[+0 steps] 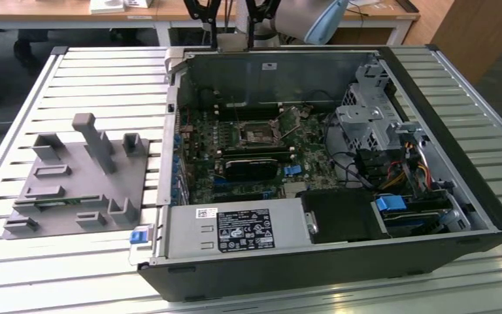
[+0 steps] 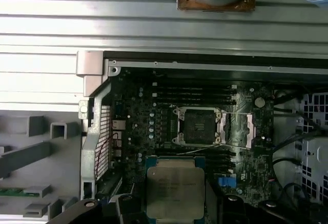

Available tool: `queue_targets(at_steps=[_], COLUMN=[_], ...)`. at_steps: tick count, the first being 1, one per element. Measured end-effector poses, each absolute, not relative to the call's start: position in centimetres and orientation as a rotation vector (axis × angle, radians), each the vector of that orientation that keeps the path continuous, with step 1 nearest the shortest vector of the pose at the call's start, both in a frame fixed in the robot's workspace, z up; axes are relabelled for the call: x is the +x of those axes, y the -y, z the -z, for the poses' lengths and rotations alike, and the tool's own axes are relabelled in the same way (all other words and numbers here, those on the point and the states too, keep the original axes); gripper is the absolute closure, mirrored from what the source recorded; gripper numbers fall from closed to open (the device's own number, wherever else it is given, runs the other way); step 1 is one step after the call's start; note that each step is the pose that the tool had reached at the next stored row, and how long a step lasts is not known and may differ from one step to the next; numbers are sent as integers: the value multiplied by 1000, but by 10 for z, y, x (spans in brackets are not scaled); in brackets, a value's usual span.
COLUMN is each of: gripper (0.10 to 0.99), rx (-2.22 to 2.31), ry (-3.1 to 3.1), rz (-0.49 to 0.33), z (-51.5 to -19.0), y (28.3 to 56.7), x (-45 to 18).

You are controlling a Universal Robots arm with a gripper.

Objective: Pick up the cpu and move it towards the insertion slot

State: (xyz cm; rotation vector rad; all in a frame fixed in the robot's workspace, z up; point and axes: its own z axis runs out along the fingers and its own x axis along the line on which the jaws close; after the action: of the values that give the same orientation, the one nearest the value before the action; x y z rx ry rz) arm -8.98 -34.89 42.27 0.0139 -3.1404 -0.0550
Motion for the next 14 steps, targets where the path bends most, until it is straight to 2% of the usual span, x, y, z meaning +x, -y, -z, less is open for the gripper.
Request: queue_targets(at_steps=[14], gripper=[545], rx=[14], ry=[3140], rz=[55], z=[-422], y=[335], x=[-78])
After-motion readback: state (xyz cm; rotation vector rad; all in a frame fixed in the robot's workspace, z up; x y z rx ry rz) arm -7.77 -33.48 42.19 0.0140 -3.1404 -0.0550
